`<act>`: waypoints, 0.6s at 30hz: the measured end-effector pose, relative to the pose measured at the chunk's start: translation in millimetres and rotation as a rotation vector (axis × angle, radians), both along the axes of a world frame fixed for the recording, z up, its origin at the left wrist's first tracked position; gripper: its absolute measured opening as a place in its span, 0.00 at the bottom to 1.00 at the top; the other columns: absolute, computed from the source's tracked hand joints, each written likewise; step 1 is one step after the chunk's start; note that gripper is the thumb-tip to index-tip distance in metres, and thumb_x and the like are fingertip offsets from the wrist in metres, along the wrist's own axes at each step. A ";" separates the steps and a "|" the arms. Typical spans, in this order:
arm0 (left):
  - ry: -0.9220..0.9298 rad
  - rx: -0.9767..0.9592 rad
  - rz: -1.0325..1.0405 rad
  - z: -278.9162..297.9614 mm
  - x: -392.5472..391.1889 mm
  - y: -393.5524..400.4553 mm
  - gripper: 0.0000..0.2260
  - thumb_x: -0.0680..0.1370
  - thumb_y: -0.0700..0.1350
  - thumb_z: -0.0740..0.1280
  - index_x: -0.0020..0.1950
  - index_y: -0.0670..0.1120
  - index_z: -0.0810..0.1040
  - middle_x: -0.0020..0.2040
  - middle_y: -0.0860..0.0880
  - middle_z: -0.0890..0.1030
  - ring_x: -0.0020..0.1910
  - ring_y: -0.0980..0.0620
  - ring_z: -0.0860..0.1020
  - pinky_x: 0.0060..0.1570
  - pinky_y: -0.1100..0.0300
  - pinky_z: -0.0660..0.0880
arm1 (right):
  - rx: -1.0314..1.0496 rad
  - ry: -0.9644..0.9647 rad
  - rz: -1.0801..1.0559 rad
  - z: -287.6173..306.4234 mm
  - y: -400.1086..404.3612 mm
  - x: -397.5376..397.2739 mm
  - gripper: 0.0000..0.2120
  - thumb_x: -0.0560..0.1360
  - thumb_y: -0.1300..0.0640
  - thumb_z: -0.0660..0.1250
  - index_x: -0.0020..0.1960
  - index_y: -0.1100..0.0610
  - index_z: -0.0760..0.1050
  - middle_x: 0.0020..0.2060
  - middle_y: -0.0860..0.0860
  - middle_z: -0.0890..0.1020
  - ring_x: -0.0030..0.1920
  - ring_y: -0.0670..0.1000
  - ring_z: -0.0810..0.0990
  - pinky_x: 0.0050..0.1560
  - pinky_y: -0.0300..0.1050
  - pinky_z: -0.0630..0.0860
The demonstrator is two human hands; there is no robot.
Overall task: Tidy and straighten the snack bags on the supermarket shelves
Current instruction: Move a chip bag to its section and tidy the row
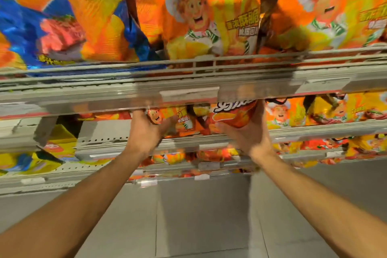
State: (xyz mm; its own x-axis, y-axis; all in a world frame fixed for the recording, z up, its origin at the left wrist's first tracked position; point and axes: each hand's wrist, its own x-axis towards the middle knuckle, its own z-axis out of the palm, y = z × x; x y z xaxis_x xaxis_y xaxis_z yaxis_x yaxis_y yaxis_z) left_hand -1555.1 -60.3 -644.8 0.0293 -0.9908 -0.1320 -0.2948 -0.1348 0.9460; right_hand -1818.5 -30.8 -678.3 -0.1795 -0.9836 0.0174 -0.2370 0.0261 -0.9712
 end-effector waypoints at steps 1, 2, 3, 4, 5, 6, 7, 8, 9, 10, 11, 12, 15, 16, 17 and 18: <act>0.047 -0.008 -0.014 2.1 -1.5 -2.6 0.11 0.73 0.45 0.78 0.42 0.48 0.76 0.35 0.41 0.85 0.32 0.46 0.85 0.21 0.66 0.71 | 0.035 0.011 0.019 -3.2 -3.0 -0.5 0.37 0.68 0.52 0.82 0.68 0.33 0.66 0.55 0.24 0.75 0.56 0.23 0.74 0.53 0.21 0.71; 0.083 -0.013 -0.003 4.7 -2.6 -3.5 0.10 0.72 0.42 0.78 0.39 0.47 0.77 0.34 0.42 0.85 0.30 0.47 0.84 0.20 0.66 0.71 | 0.079 0.019 0.030 -4.7 -5.8 0.0 0.40 0.66 0.47 0.83 0.72 0.41 0.66 0.56 0.26 0.76 0.59 0.27 0.75 0.49 0.18 0.70; 0.112 -0.007 0.016 6.6 -2.2 -4.3 0.10 0.72 0.40 0.78 0.39 0.45 0.77 0.34 0.44 0.85 0.29 0.50 0.84 0.19 0.66 0.71 | 0.111 0.008 0.035 -4.1 -8.4 0.2 0.47 0.62 0.42 0.83 0.74 0.46 0.65 0.59 0.32 0.77 0.64 0.35 0.76 0.50 0.20 0.70; 0.138 0.006 0.030 7.1 -1.2 -4.8 0.10 0.71 0.39 0.78 0.40 0.45 0.77 0.34 0.46 0.85 0.30 0.51 0.84 0.20 0.65 0.73 | 0.108 0.024 0.025 -3.2 -10.5 0.9 0.54 0.56 0.36 0.84 0.75 0.49 0.63 0.63 0.39 0.78 0.67 0.42 0.76 0.55 0.25 0.72; 0.158 0.026 0.027 6.4 0.8 -5.5 0.10 0.71 0.40 0.78 0.42 0.45 0.77 0.35 0.45 0.85 0.33 0.48 0.85 0.23 0.59 0.76 | 0.082 0.061 0.007 -2.7 -12.3 0.7 0.59 0.51 0.32 0.84 0.75 0.48 0.61 0.64 0.42 0.78 0.67 0.44 0.77 0.61 0.32 0.74; 0.152 0.055 0.011 7.0 2.3 -5.7 0.12 0.70 0.44 0.79 0.42 0.44 0.77 0.37 0.39 0.85 0.35 0.43 0.83 0.27 0.51 0.79 | 0.050 0.112 -0.009 -1.5 -13.3 1.3 0.60 0.49 0.30 0.83 0.73 0.47 0.60 0.63 0.43 0.79 0.66 0.44 0.78 0.64 0.41 0.75; 0.126 0.087 -0.002 8.3 4.1 -6.0 0.17 0.68 0.50 0.80 0.41 0.42 0.77 0.39 0.32 0.82 0.36 0.41 0.79 0.32 0.40 0.77 | 0.035 0.147 -0.021 -0.3 -13.1 1.4 0.60 0.48 0.30 0.84 0.71 0.45 0.59 0.62 0.43 0.79 0.64 0.45 0.78 0.66 0.48 0.76; 0.095 0.122 -0.010 9.9 5.0 -6.2 0.21 0.65 0.55 0.81 0.41 0.41 0.76 0.40 0.28 0.80 0.37 0.40 0.75 0.35 0.39 0.74 | 0.035 0.168 -0.030 1.3 -13.3 2.1 0.59 0.48 0.29 0.83 0.71 0.44 0.59 0.62 0.42 0.79 0.64 0.45 0.79 0.65 0.51 0.77; 0.078 0.160 -0.006 10.0 6.1 -7.1 0.24 0.63 0.58 0.80 0.42 0.42 0.76 0.41 0.27 0.79 0.39 0.41 0.73 0.38 0.41 0.73 | 0.037 0.190 -0.042 1.5 -13.2 2.3 0.58 0.49 0.28 0.83 0.70 0.42 0.58 0.61 0.41 0.78 0.63 0.45 0.79 0.65 0.52 0.78; 0.068 0.187 0.002 11.8 6.1 -7.7 0.24 0.63 0.58 0.80 0.42 0.42 0.75 0.43 0.27 0.80 0.40 0.42 0.73 0.41 0.44 0.72 | 0.041 0.220 -0.054 2.3 -13.3 2.9 0.56 0.50 0.27 0.82 0.70 0.42 0.58 0.61 0.40 0.78 0.62 0.45 0.79 0.63 0.53 0.79; 0.063 0.208 0.001 14.0 5.7 -8.4 0.23 0.64 0.58 0.80 0.42 0.44 0.74 0.45 0.29 0.81 0.41 0.42 0.73 0.41 0.46 0.71 | 0.041 0.237 -0.059 3.0 -14.1 3.2 0.54 0.52 0.27 0.81 0.69 0.41 0.59 0.60 0.40 0.78 0.62 0.45 0.79 0.63 0.53 0.79; 0.063 0.228 -0.012 16.7 5.5 -8.1 0.22 0.64 0.58 0.79 0.41 0.45 0.73 0.44 0.32 0.81 0.40 0.43 0.72 0.41 0.49 0.71 | 0.040 0.241 -0.060 4.2 -14.5 3.6 0.52 0.54 0.28 0.80 0.69 0.41 0.60 0.60 0.40 0.78 0.61 0.46 0.80 0.62 0.53 0.80; 0.062 0.294 -0.033 19.5 8.3 -9.5 0.21 0.64 0.58 0.79 0.40 0.48 0.71 0.35 0.46 0.77 0.32 0.49 0.71 0.43 0.52 0.69 | 0.022 0.228 -0.073 6.7 -13.7 4.9 0.45 0.57 0.32 0.81 0.67 0.41 0.63 0.58 0.39 0.80 0.59 0.45 0.81 0.61 0.52 0.80; 0.052 0.309 -0.032 20.6 8.6 -9.4 0.19 0.66 0.56 0.79 0.41 0.48 0.72 0.29 0.49 0.78 0.27 0.48 0.78 0.47 0.52 0.69 | 0.018 0.218 -0.073 7.2 -12.8 5.9 0.43 0.58 0.34 0.81 0.66 0.41 0.65 0.57 0.39 0.81 0.58 0.44 0.81 0.61 0.52 0.81; 0.043 0.319 -0.039 22.1 8.6 -9.2 0.18 0.66 0.55 0.79 0.41 0.47 0.74 0.24 0.57 0.73 0.31 0.50 0.82 0.50 0.51 0.70 | 0.016 0.205 -0.073 7.6 -12.4 6.9 0.41 0.59 0.35 0.81 0.66 0.41 0.66 0.57 0.40 0.82 0.58 0.45 0.82 0.60 0.51 0.81; 0.041 0.326 -0.037 24.5 8.1 -8.4 0.17 0.66 0.55 0.79 0.39 0.47 0.75 0.26 0.47 0.82 0.45 0.46 0.82 0.55 0.49 0.72 | 0.014 0.191 -0.073 8.5 -11.9 7.9 0.40 0.60 0.37 0.81 0.66 0.42 0.67 0.56 0.40 0.82 0.58 0.45 0.82 0.60 0.51 0.81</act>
State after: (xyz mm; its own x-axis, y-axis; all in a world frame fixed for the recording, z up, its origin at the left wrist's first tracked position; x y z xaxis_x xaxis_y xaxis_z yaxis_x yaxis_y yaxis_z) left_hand -1547.1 -68.7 -620.3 -0.0180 -0.8965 -0.4427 -0.2678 -0.4223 0.8660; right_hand -1810.6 -42.8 -669.8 -0.2450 -0.9685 0.0443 -0.4140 0.0632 -0.9081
